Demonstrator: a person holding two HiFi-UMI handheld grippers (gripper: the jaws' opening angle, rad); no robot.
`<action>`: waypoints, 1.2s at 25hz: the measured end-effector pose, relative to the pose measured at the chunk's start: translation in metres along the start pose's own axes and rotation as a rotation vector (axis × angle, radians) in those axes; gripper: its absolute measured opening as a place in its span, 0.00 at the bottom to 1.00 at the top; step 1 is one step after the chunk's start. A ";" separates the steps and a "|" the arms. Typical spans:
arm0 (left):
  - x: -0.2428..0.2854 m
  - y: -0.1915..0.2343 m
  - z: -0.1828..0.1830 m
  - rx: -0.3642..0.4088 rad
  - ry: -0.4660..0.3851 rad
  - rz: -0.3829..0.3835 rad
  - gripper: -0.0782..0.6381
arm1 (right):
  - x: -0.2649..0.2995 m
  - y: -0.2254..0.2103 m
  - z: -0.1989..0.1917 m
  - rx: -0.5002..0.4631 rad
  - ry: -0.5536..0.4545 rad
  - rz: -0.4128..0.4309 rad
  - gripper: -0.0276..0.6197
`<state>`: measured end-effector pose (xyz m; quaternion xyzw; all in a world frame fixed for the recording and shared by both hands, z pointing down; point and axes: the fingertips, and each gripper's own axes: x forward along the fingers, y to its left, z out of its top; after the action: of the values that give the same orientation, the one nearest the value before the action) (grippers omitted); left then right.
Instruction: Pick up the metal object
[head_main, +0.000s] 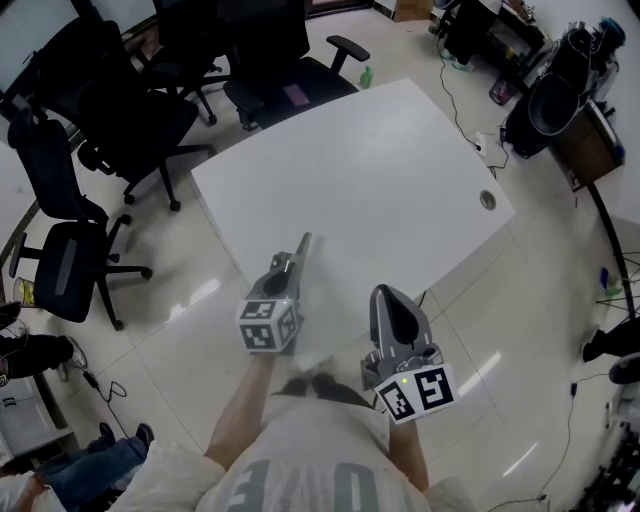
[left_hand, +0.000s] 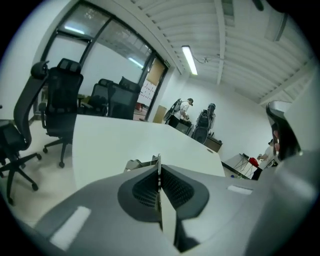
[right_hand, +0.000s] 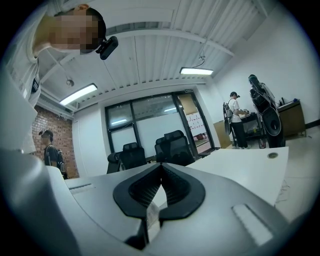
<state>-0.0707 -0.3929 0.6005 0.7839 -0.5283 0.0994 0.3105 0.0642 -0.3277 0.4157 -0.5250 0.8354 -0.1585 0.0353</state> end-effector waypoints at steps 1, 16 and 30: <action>-0.006 -0.001 0.010 0.022 -0.040 0.009 0.11 | 0.001 0.001 0.000 -0.002 0.001 0.002 0.06; -0.226 -0.041 0.221 0.390 -0.815 0.121 0.11 | -0.008 0.032 0.027 -0.080 -0.054 0.014 0.06; -0.292 -0.067 0.141 0.354 -0.802 0.085 0.11 | -0.101 0.078 0.000 -0.078 -0.065 0.003 0.06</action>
<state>-0.1589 -0.2357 0.3225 0.7792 -0.6137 -0.1111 -0.0624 0.0421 -0.2067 0.3810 -0.5295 0.8403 -0.1087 0.0423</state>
